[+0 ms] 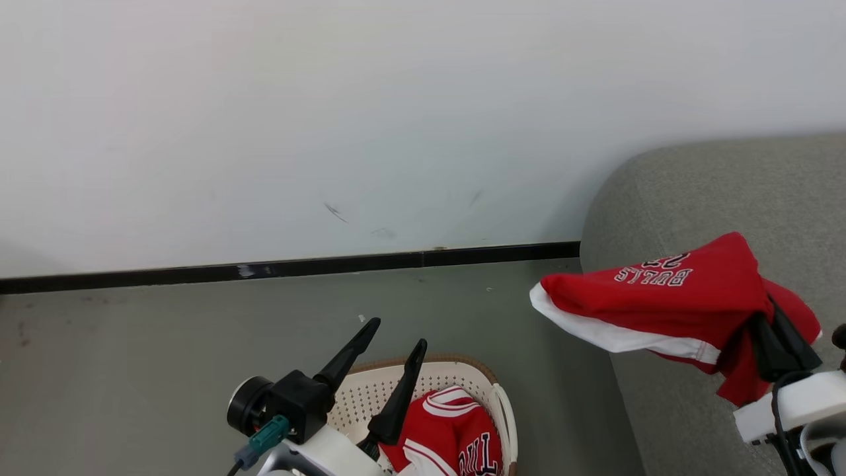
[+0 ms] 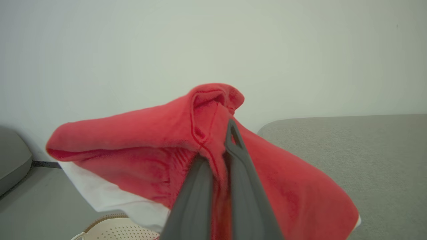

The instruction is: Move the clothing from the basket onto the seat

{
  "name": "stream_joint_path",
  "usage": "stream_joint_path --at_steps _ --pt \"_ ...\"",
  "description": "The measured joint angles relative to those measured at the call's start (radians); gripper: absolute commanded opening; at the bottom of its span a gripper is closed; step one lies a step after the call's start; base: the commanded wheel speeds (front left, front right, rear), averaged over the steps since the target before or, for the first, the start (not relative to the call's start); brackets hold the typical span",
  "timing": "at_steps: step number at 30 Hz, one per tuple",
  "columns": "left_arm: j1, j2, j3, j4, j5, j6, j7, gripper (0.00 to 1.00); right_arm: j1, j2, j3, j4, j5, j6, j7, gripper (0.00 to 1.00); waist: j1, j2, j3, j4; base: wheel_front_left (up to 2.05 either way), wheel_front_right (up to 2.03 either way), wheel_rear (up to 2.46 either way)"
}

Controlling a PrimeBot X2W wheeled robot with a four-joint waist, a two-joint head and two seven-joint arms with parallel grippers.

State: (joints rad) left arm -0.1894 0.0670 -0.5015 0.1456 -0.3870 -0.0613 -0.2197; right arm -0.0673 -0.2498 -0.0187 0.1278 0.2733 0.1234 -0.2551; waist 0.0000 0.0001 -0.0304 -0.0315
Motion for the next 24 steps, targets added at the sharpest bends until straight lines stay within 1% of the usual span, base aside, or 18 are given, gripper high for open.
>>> stream_joint_path --at_steps 3,7,13,19,24 --pt "0.000 -0.002 -0.019 0.000 0.000 -0.005 -0.002 1.00 0.046 0.007 -0.035 -0.018 0.000 0.000 0.000 0.00 0.0000 0.0000 0.001 -0.019 0.00 0.00 0.00" --pt "0.000 -0.004 -0.036 0.000 0.000 -0.012 -0.009 1.00 0.101 0.033 -0.078 -0.036 0.000 0.000 0.000 0.00 0.0000 0.0000 0.003 -0.047 0.00 0.00 0.00" --pt "0.001 -0.005 -0.051 -0.003 0.002 -0.013 -0.012 1.00 0.156 0.066 -0.100 -0.061 0.014 0.000 0.000 0.00 0.0000 0.0000 0.008 -0.092 0.00 0.00 0.00" --pt "0.001 -0.006 -0.062 -0.015 0.012 -0.013 -0.012 1.00 0.164 0.069 -0.091 -0.083 0.045 0.000 0.000 0.00 0.0000 0.0000 0.020 -0.126 0.00 0.00 0.00" --pt "0.001 -0.007 -0.062 -0.040 0.026 -0.010 -0.020 1.00 0.108 0.044 -0.086 -0.082 0.099 0.000 0.010 0.00 0.0000 0.0000 0.046 -0.150 0.00 0.00 0.00"
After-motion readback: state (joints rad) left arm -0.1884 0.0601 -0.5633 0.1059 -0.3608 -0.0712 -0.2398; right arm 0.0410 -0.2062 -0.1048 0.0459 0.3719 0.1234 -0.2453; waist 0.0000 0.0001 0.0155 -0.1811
